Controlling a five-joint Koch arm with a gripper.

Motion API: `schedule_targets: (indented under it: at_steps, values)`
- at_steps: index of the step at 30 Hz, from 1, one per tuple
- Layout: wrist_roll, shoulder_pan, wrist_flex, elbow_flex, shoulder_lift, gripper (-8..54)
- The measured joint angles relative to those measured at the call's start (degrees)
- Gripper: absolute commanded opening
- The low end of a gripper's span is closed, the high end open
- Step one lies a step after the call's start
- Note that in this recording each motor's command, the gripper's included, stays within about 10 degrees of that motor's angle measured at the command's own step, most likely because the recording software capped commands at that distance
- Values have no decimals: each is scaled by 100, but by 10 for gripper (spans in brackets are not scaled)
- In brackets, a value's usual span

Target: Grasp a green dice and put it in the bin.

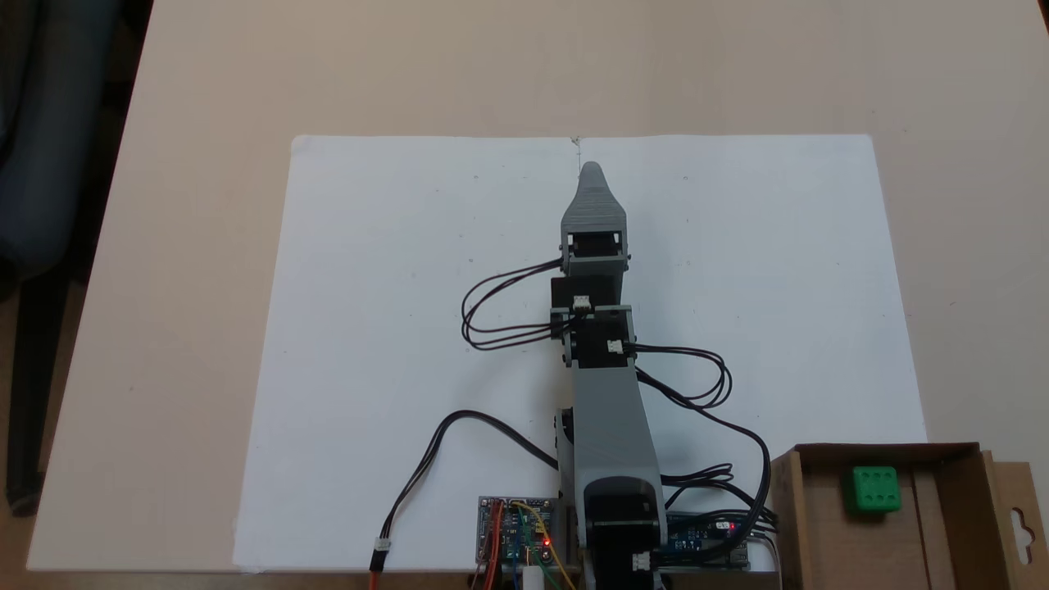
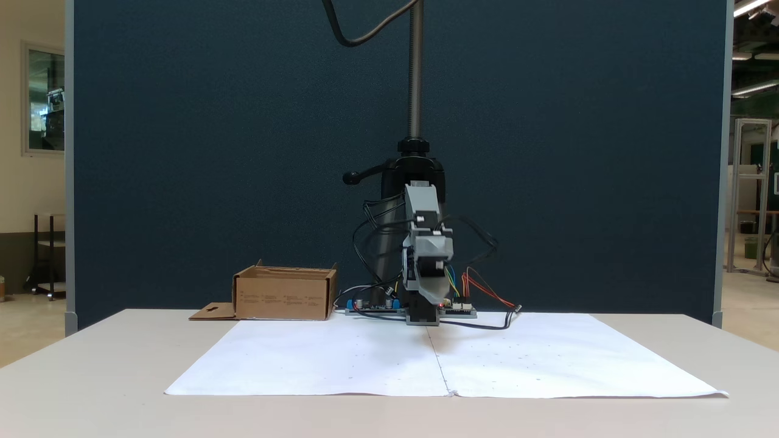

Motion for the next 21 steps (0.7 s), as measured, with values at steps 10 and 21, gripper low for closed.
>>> schedule_targets:
  at_steps: [10,21]
  values:
    - [-35,9,-1819,853,70,432]
    - [-35,246,-3753,1714,70,432]
